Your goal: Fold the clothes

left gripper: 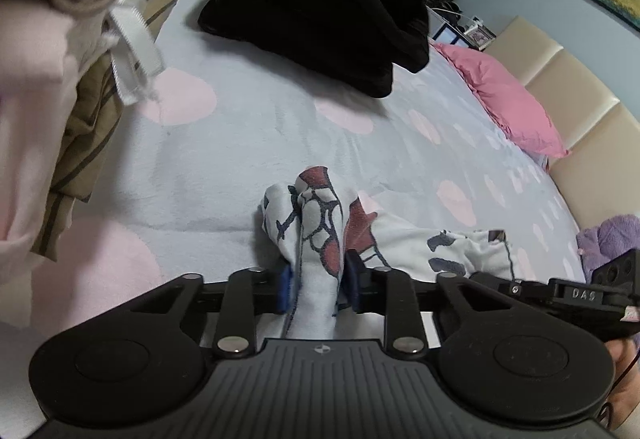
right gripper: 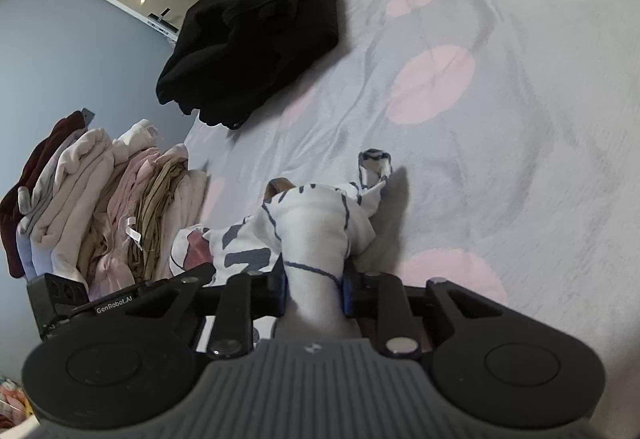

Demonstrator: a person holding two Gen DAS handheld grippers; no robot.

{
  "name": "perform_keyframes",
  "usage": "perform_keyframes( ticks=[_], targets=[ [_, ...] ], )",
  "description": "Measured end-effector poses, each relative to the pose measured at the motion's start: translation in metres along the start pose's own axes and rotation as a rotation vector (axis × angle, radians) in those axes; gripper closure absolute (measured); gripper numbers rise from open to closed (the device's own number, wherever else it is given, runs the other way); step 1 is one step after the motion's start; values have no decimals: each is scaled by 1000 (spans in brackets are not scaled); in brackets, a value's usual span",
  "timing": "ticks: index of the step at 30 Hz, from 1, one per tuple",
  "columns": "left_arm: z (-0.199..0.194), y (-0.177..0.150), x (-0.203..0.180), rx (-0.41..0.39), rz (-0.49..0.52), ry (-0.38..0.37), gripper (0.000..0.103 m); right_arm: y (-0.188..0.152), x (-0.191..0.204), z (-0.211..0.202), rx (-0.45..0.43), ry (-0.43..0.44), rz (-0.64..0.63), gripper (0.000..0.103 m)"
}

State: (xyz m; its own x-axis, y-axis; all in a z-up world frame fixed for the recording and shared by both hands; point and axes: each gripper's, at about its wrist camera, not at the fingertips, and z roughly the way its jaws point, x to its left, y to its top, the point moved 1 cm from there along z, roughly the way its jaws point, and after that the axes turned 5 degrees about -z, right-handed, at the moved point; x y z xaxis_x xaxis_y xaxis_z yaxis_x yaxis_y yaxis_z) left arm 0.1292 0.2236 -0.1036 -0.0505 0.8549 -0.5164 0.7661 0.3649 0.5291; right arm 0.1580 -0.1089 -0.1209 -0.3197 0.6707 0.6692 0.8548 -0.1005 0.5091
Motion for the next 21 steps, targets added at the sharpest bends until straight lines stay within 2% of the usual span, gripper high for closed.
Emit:
perform_keyframes(
  ticks=[6, 11, 21],
  targets=[
    [-20, 0, -19, -28, 79, 12, 88, 2, 21, -21, -34, -14, -60, 81],
    [-47, 0, -37, -82, 125, -3, 88, 1, 43, -47, -76, -7, -103, 82],
    [-135, -14, -61, -231, 191, -36, 90, -12, 107, -101, -170, 45, -222, 82]
  ],
)
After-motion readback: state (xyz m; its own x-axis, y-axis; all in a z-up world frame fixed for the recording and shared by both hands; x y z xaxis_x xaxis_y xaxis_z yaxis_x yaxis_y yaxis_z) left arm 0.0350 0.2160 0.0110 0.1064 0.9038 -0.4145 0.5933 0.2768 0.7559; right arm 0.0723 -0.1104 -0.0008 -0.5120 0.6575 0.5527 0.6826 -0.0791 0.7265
